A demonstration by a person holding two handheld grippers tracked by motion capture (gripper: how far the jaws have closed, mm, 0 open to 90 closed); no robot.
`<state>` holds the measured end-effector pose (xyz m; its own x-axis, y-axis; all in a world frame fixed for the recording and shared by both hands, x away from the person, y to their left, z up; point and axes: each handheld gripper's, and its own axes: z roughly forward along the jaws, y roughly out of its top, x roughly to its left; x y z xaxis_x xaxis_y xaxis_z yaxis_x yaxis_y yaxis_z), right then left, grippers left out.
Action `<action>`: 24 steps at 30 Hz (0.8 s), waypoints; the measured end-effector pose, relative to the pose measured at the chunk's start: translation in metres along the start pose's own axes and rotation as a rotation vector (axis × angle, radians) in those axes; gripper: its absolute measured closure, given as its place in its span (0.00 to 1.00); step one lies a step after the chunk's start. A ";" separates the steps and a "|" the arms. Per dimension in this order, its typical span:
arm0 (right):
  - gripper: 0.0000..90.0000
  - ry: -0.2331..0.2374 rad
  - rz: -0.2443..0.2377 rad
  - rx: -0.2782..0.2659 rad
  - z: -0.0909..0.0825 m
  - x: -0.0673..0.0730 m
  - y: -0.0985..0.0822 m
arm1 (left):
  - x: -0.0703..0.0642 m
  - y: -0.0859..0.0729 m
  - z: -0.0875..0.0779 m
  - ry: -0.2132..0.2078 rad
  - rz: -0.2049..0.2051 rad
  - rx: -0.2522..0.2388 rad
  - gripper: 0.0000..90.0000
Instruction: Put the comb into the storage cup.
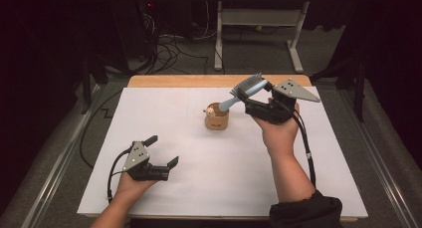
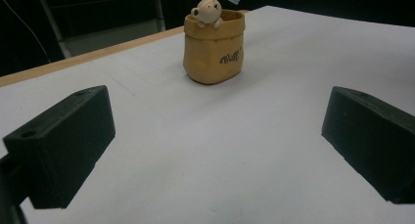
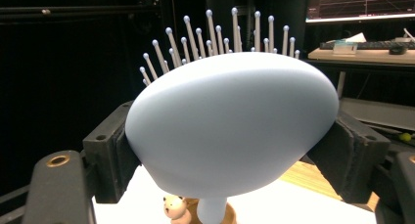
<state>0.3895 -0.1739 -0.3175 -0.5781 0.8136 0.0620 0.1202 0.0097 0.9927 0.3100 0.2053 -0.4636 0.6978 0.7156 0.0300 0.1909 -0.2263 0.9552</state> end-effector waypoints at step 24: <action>0.24 0.000 0.018 0.034 0.024 -0.002 -0.009 | 0.002 -0.001 0.000 0.005 -0.003 -0.001 0.00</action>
<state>0.4091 -0.1623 -0.3287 -0.5754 0.8140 0.0795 0.1575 0.0148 0.9874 0.3114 0.2073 -0.4646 0.6937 0.7197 0.0285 0.1926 -0.2235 0.9555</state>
